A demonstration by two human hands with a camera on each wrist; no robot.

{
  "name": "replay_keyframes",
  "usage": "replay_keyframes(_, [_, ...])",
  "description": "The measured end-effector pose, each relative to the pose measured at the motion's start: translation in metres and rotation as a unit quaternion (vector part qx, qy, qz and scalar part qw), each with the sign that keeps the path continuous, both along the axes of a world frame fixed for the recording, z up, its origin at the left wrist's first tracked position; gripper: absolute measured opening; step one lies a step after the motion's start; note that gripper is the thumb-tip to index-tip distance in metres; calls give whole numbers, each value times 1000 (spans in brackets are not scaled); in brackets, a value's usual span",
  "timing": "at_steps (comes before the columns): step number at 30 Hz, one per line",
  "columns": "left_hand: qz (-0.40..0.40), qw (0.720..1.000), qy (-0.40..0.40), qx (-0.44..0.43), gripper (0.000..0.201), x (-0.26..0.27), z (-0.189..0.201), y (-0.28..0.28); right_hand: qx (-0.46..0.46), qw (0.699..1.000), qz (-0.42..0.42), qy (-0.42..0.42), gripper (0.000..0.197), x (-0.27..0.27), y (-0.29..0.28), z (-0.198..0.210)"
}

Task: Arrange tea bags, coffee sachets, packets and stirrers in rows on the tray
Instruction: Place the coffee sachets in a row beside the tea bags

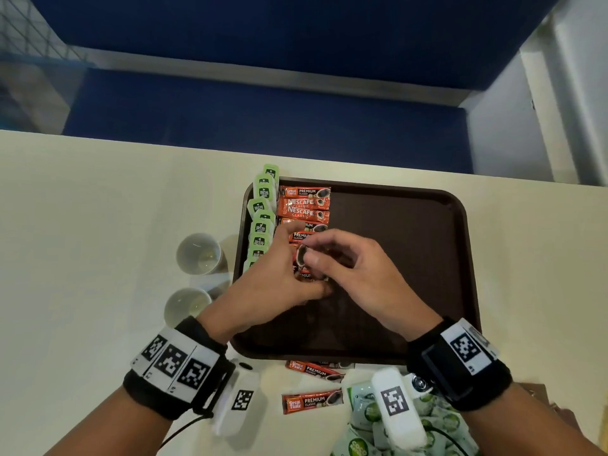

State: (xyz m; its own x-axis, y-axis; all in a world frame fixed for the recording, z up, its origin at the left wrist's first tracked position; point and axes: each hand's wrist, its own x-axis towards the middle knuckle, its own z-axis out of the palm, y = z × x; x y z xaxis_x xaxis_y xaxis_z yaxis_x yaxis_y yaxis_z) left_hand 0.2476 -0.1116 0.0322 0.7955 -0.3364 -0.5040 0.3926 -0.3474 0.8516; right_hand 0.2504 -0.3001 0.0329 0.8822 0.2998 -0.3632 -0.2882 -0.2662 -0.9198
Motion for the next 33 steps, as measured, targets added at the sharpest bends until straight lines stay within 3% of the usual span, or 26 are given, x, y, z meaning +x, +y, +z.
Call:
replay_keyframes(4, [5,999,31,-43,66,-1,12,2,25,999,-20,5,12,2,-3,3])
replay_keyframes(8, [124,989,25,-81,23,-2,13,18,61,985,-142,83,14,1,-8,-7])
replay_keyframes(10, [161,985,15,-60,18,-4,10,24,68,975,-172,124,14,1,-10,-11])
replay_keyframes(14, [153,986,-36,50,9,-9,-4,24,-20,978,-122,168,13,-3,-10,-17])
replay_keyframes(17, [42,973,-129,188,7,-15,-17,22,-162,976,-45,140,19,-8,-13,-24])
replay_keyframes(21, [-40,949,-181,255,13,-26,-33,20,-214,966,12,145,23,-22,-18,-36])
replay_keyframes(29, [-95,923,-223,299,28,-43,-50,10,-233,963,6,132,27,-25,-16,-46])
replay_keyframes(33, [-92,921,-229,301,24,-44,-55,8,-249,962,19,115,26,-23,-17,-43])
